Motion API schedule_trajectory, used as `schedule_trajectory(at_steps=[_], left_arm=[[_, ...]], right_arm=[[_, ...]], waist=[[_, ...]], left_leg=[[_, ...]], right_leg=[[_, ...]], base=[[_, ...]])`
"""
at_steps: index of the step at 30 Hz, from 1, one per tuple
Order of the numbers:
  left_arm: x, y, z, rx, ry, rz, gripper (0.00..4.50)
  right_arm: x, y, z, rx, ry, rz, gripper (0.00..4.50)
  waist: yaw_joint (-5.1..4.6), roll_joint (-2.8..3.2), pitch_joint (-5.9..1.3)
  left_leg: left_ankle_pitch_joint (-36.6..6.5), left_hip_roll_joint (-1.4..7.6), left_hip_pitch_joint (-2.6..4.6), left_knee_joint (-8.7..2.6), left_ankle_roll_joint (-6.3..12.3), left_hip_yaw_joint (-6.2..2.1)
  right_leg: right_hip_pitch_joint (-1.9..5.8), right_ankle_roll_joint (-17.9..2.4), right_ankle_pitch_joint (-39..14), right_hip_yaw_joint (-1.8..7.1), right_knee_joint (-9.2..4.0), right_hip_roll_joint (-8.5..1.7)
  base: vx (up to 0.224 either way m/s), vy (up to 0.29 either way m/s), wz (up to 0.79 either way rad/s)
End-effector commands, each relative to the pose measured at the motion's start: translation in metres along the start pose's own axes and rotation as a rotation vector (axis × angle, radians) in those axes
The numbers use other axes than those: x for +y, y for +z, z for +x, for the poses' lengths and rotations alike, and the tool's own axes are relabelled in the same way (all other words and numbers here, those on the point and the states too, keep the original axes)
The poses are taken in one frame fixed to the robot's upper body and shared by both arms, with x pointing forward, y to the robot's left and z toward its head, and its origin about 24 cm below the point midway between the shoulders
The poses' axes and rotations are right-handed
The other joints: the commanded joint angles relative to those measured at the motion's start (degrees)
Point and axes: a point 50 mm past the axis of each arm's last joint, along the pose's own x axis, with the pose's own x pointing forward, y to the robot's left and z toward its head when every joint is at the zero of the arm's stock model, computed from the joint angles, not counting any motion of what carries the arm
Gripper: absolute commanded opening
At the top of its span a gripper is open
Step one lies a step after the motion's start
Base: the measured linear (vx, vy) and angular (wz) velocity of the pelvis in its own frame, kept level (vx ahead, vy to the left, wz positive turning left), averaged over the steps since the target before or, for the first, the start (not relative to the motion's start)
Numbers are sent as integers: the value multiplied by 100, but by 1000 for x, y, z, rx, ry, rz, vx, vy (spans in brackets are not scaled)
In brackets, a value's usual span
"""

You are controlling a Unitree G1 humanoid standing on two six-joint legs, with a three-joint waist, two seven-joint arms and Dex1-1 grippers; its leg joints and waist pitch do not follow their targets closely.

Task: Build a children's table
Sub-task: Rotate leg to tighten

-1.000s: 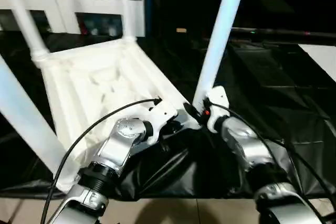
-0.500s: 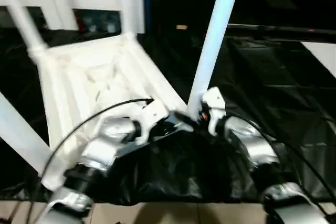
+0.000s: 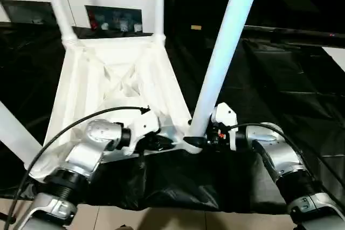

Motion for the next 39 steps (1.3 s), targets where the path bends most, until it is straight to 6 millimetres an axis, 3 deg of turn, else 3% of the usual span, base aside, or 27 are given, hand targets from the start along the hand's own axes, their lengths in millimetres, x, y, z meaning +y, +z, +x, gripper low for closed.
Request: schedule_trajectory(at_steps=[1, 14, 20, 22, 26, 28, 30, 31, 33, 37, 39], left_arm=[[-2, 11, 5, -54, -35, 43, 0], [-5, 7, 2, -45, -56, 31, 0], [3, 9, 9, -44, 60, 12, 0], [5, 13, 17, -53, 122, -2, 0], [4, 18, 34, -62, 197, -51, 0], [4, 22, 54, -55, 289, -120, 0], [4, 23, 57, -51, 303, -131, 0], [5, 24, 60, -51, 324, -140, 0], [7, 27, 65, -47, 348, -150, 0], [11, 36, 73, -48, 393, -136, 0], [9, 38, 73, -51, 367, -116, 0]], right_arm=[[9, -6, 5, 32, 75, 10, 217], [14, -8, 4, 29, 116, 26, 199], [13, -11, 10, 2, 31, 74, 199], [12, -13, 18, -21, -53, 97, 199], [11, -21, 35, 4, -212, 156, 198], [9, -22, 61, 23, -405, 251, 197], [8, -21, 65, 23, -432, 263, 197], [7, -19, 70, 27, -466, 274, 197], [6, -16, 76, 32, -499, 287, 197], [-4, -3, 86, 8, -570, 290, 197], [-4, 2, 88, -34, -542, 316, 253]], waist=[[-14, -25, -298], [-11, -28, -301], [1, -29, -295], [-19, -39, -264], [-68, -51, -234], [-146, -48, -203], [-216, -70, -221], [-242, -59, -229], [-237, -68, -233], [-265, -65, -253], [-255, -61, -254]], left_leg=[[-1201, 140, 35, -350, 281, 18], [-1123, 135, 31, -341, 275, 19], [-1147, 136, 49, -340, 257, 25], [-1347, 139, 45, -364, 187, 22], [-1752, 114, 62, -398, 6, -23], [-1914, 104, 74, -408, -48, -32], [-2017, 76, 71, -397, -124, -74], [-2007, 77, 50, -395, -104, -80], [-2081, 66, 94, -373, -33, -68], [-2034, 65, 53, -384, 34, -62], [-1997, 71, 39, -388, 68, -54]], right_leg=[[275, -1179, -1016, 253, -398, -320], [281, -1174, -993, 250, -387, -318], [268, -1158, -1052, 254, -402, -318], [256, -1074, -1428, 259, -438, -329], [235, -715, -2503, 243, -544, -351], [174, -573, -2954, 239, -601, -340], [198, -414, -3390, 194, -648, -370], [194, -360, -3394, 193, -658, -367], [139, -327, -3370, 197, -690, -354], [150, -370, -3051, 203, -658, -338], [155, -398, -2900, 208, -651, -336]], base=[[0, 0, 0], [0, 0, 0], [0, 0, 0], [0, 0, 0], [0, 0, 0], [0, 0, 0], [0, 0, 0], [0, 0, 0], [0, 0, 0], [0, 0, 0], [0, 0, 0]])
